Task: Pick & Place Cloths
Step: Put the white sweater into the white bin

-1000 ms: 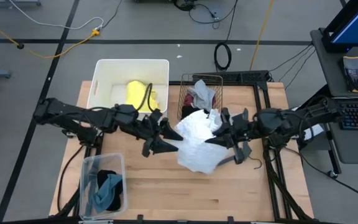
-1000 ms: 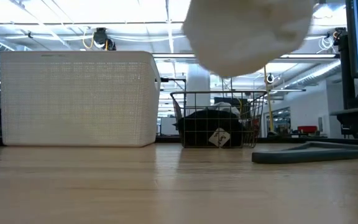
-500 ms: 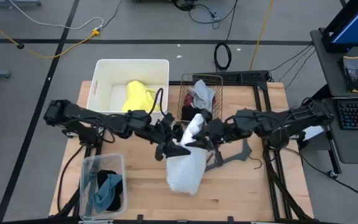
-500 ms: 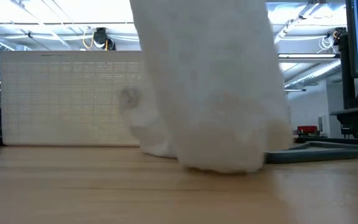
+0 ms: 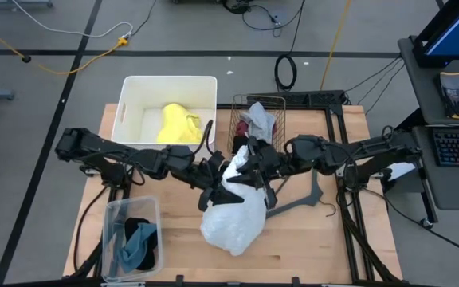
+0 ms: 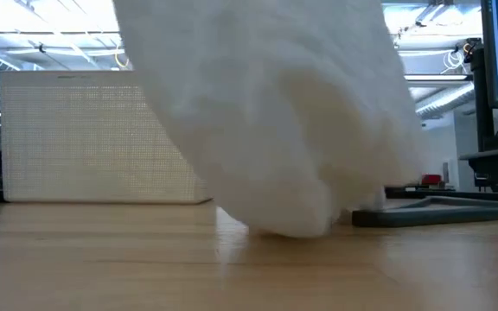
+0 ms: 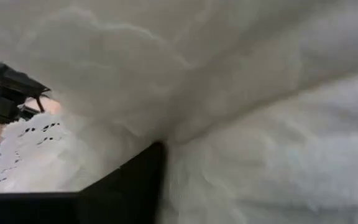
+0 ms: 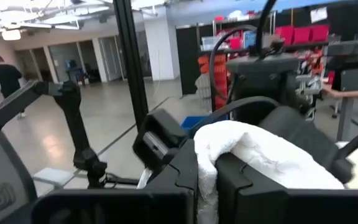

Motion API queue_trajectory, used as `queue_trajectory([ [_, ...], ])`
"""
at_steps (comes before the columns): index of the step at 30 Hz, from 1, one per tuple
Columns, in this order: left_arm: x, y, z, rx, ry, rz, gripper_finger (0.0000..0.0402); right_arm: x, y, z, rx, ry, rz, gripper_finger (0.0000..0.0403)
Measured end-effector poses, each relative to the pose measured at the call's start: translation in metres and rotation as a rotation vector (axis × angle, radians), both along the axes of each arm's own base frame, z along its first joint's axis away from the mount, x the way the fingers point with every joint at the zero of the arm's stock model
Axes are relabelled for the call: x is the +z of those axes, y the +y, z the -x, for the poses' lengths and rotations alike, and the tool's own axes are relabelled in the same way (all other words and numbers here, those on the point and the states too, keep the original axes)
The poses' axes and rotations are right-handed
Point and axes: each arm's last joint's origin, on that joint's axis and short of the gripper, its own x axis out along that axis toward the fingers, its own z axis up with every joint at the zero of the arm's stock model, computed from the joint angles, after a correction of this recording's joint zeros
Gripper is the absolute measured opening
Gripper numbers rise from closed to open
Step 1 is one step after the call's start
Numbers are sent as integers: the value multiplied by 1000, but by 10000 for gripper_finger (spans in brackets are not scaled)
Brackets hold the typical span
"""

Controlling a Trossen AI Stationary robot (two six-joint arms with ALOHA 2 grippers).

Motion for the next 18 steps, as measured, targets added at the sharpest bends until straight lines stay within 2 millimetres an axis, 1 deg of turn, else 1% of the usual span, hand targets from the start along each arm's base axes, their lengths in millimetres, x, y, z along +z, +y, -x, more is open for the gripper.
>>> queue_trajectory([
  [5,1,-1,1,-25,-5,-7,145,5,-3,0,-14,-51,11,7],
  [8,1,-1,1,-58,-7,-6,89,6,-3,2,-14,-60,19,8],
  [11,3,-2,2,-84,-22,14,28,6,-3,2,-14,-54,18,29],
  [12,4,-2,2,-86,-23,31,23,6,-3,3,-15,-48,19,41],
  [15,6,-2,2,-118,-18,105,26,5,-2,6,-9,-6,26,76],
  [18,10,-2,5,-155,5,177,26,1,-2,11,-9,66,35,104],
])
